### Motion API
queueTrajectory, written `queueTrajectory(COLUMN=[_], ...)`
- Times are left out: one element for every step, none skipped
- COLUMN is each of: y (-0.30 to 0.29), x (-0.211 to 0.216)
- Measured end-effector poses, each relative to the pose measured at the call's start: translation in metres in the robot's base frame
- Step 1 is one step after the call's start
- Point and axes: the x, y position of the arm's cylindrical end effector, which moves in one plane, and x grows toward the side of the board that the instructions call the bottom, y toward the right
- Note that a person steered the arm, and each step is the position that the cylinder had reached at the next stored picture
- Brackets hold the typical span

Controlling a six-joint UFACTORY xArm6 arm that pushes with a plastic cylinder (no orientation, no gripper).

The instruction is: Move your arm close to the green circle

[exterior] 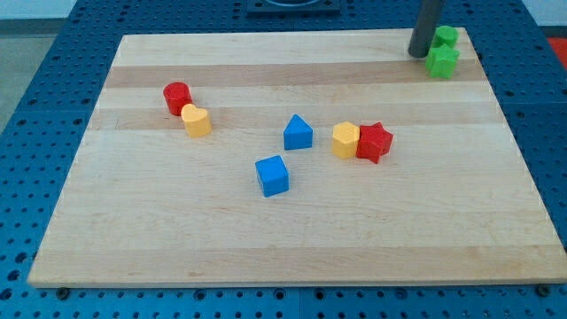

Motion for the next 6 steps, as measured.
queueTrajectory(y=[-0.024,-0.030,-0.030,-0.027,-0.013,0.007], x=[-0.002,-0.023,-0.049,-0.061,-0.061,-0.061])
